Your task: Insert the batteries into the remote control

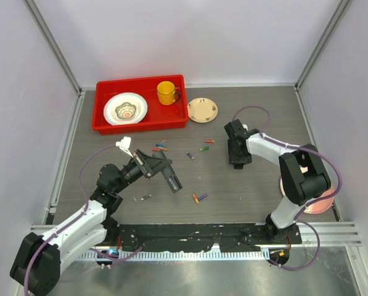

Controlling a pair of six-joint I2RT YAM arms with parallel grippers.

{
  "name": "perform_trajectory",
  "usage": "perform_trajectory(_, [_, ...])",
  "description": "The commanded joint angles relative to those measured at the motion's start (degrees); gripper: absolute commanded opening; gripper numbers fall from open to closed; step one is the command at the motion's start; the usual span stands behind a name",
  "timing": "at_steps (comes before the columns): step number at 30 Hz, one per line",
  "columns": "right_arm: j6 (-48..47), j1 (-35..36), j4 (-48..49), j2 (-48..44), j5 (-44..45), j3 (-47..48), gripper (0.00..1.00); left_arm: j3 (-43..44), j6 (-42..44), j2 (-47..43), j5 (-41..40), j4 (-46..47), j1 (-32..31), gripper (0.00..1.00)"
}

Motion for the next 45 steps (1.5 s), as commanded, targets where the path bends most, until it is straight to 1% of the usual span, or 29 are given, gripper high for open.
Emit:
perform_trajectory(1, [0.2, -0.1, 1.6, -0.4, -0.9, 0.8, 0.50, 0.0, 0.3, 0.2, 1.9, 2.0, 0.4, 0.00])
perform_trajectory(2, [0.2, -0.1, 2.0, -0.9, -0.9, 0.7, 0.55, 0.0, 0.3, 0.3, 1.9, 2.0, 0.3, 0.00])
perform_trajectory(4, [0.9, -0.1, 2.1, -2.3, -1.4, 0.4, 0.61, 0.1, 0.3, 0.5, 2.1, 1.9, 0.3, 0.00])
perform_trajectory(5, [1.4, -0.2, 2.3, -4.6, -1.7, 0.3, 0.65, 0.2, 0.3, 0.9, 2.2, 1.8, 0.3, 0.00])
perform_trajectory(8, [2.3, 0.1, 2.3, -9.7, -2.3, -0.1, 0.71, 0.3, 0.6, 1.3, 2.1, 1.2, 0.3, 0.00])
perform_trajectory(11, [2.1, 2.7, 2.8, -13.9, -3.2, -0.3, 0.72, 0.4, 1.0, 1.8, 1.7, 0.0, 0.3, 0.00])
perform_trajectory(13, [1.2, 8.0, 3.7, -17.8, -3.6, -1.5, 0.72, 0.3, 1.1, 2.1, 1.0, -1.1, 0.3, 0.00])
perform_trajectory(15, [0.9, 12.8, 4.2, -20.1, -1.2, -2.5, 0.70, 0.2, 1.3, 1.8, 0.2, -2.1, 0.3, 0.00])
perform_trajectory(16, [1.0, 18.2, 4.1, -20.5, -0.1, -2.9, 0.68, 0.2, 1.5, 1.5, -0.4, -3.4, 0.3, 0.00])
perform_trajectory(18, [1.9, 23.4, 4.4, -21.5, 3.5, -4.6, 0.66, 0.5, 2.6, 0.3, -0.7, -5.7, 0.3, 0.00])
perform_trajectory(19, [2.4, 27.7, 4.6, -22.0, 4.7, -5.5, 0.65, 0.5, 2.8, -0.2, -1.2, -6.4, 0.3, 0.00])
perform_trajectory(22, [5.1, 34.6, 7.3, -24.4, 7.4, -9.9, 0.65, 0.4, 4.1, -2.3, -1.4, -9.4, 0.3, 0.00])
perform_trajectory(23, [5.4, 35.6, 10.0, -25.6, 7.3, -11.3, 0.65, 0.1, 4.3, -3.0, -1.4, -10.2, 0.3, 0.00])
perform_trajectory(24, [5.9, 36.3, 11.6, -26.5, 6.6, -14.4, 0.65, -0.1, 4.6, -3.6, -1.4, -11.5, 0.3, 0.00])
perform_trajectory(26, [6.8, 37.3, 16.3, -29.2, 4.9, -17.1, 0.61, -1.2, 4.7, -5.5, -1.2, -12.0, 0.3, 0.00])
perform_trajectory(28, [6.8, 37.4, 18.2, -29.7, 3.2, -19.0, 0.58, -2.2, 4.6, -7.6, -1.1, -11.8, 0.3, 0.00])
perform_trajectory(31, [6.0, 37.5, 20.1, -28.5, 0.3, -18.1, 0.56, -3.1, 4.9, -9.3, -0.6, -12.7, 0.3, 0.00])
perform_trajectory(34, [4.5, 37.7, 19.9, -25.1, -2.0, -15.4, 0.51, -3.6, 5.1, -10.9, 0.2, -13.4, 0.3, 0.00])
perform_trajectory(37, [3.1, 38.6, 18.9, -21.4, -3.3, -13.0, 0.47, -3.3, 5.8, -12.3, 0.2, -16.2, 0.3, 0.00])
perform_trajectory(41, [2.1, 40.4, 18.8, -19.0, -5.3, -11.8, 0.45, -3.7, 6.2, -14.3, -0.2, -18.3, 0.3, 0.00])
perform_trajectory(45, [2.0, 41.2, 18.9, -17.5, -5.6, -11.9, 0.45, -4.1, 5.9, -15.2, 0.1, -18.1, 0.3, 0.00])
